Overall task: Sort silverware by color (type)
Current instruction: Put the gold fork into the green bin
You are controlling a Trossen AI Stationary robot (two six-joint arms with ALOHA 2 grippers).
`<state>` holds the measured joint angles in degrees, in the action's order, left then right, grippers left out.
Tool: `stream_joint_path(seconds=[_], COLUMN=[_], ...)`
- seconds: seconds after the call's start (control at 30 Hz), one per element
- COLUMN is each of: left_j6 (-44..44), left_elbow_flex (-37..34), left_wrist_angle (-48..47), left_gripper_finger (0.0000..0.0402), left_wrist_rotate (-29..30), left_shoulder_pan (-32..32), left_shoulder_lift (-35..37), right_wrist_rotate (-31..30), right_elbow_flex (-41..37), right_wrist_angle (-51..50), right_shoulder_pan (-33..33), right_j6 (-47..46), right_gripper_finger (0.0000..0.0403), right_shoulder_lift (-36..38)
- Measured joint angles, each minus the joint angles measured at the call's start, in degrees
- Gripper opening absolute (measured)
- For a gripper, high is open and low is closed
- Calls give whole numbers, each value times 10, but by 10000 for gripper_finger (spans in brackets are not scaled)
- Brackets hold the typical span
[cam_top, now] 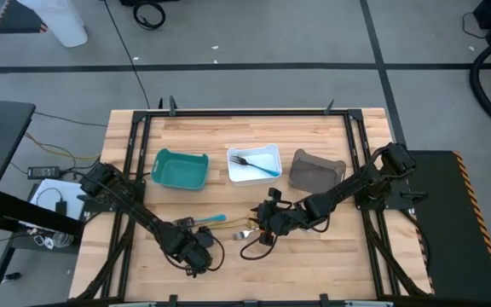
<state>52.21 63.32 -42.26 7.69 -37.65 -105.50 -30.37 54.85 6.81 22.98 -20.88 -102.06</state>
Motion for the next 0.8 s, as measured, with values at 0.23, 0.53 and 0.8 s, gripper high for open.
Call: stream_joint_path(seconds=[0.23, 0.53, 0.8], left_j6=[-4, -42, -57], left_elbow_flex=[20, 78, 95], left_wrist_angle=[-66, -181, -257], left_gripper_finger=[12, 12, 12], left_wrist_rotate=[1, 57, 153], left_shoulder_pan=[7, 9, 23], left_shoulder_lift=[0, 2, 37], right_wrist_rotate=[1, 12, 15], right_elbow_flex=[0, 0, 0], right_wrist_angle=[0, 0, 0], right_shoulder_pan=[4, 7, 13], right_j6=[-14, -24, -30], right_gripper_finger=[136, 129, 128], right_shoulder_lift=[0, 0, 0])
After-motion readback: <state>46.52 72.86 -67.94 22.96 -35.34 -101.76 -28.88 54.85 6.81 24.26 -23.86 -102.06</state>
